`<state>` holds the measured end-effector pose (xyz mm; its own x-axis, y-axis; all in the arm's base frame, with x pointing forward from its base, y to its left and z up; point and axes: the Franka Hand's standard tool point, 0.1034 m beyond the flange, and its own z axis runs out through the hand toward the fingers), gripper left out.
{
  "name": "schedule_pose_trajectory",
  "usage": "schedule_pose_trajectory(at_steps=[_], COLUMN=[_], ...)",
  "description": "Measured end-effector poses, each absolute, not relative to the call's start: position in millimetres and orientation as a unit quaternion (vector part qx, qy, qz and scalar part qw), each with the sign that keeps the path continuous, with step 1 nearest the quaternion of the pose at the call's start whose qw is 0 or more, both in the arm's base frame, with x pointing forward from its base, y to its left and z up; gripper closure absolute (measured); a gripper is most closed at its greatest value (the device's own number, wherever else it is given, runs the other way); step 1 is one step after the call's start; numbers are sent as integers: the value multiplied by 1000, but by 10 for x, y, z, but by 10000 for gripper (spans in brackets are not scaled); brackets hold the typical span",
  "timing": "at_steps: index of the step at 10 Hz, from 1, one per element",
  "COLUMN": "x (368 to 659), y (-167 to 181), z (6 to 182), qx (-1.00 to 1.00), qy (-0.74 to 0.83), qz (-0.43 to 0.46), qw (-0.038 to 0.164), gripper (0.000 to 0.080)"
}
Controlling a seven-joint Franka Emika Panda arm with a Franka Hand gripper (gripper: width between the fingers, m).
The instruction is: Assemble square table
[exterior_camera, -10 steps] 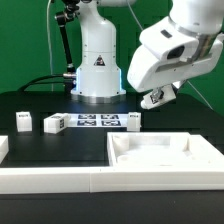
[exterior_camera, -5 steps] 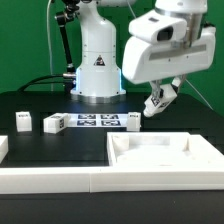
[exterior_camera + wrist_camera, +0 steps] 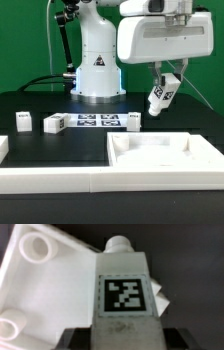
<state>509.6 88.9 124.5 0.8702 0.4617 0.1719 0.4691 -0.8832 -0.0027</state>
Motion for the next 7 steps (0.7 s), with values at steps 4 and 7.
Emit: schedule_pose_trajectory(at_steps=[4,7], x=[5174,5199], y=[885,900], z=[1282,1285], qx=[-966,-966], qy=[-241,-241], qz=[-95,-93], qw=[23,24], gripper=[509,509])
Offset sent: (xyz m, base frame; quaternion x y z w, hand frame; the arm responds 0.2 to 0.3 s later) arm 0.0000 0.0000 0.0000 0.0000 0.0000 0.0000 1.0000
